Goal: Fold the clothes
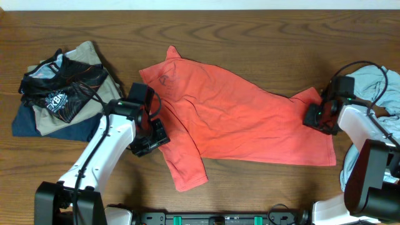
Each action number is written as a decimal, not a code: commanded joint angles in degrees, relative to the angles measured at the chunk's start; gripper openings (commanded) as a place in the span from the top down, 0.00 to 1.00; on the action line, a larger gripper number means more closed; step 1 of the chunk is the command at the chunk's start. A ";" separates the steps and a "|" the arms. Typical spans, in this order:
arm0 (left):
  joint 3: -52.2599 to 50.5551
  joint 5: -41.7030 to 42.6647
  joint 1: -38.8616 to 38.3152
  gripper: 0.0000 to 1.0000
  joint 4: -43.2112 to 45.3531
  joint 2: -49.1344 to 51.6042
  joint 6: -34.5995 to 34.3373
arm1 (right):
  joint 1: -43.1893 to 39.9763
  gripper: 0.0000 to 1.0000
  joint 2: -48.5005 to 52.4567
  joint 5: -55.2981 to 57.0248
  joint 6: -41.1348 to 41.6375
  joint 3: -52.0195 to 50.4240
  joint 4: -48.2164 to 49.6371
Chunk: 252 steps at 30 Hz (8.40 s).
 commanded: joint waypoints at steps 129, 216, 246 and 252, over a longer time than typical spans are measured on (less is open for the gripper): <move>46.21 4.04 14.69 0.94 -5.11 -27.47 16.28 | -17.35 0.99 -21.09 -25.64 -10.14 54.21 -46.86; 5.95 6.38 5.90 0.94 -31.12 2.97 22.93 | -3.87 0.99 8.76 16.74 5.64 20.24 -48.26; 5.95 11.41 20.06 0.94 5.11 -16.52 9.01 | -6.64 0.99 -4.63 6.19 1.92 20.20 -25.44; 5.95 11.41 19.32 0.94 14.95 -11.61 4.66 | -6.62 0.99 -3.15 1.92 1.90 20.20 -17.14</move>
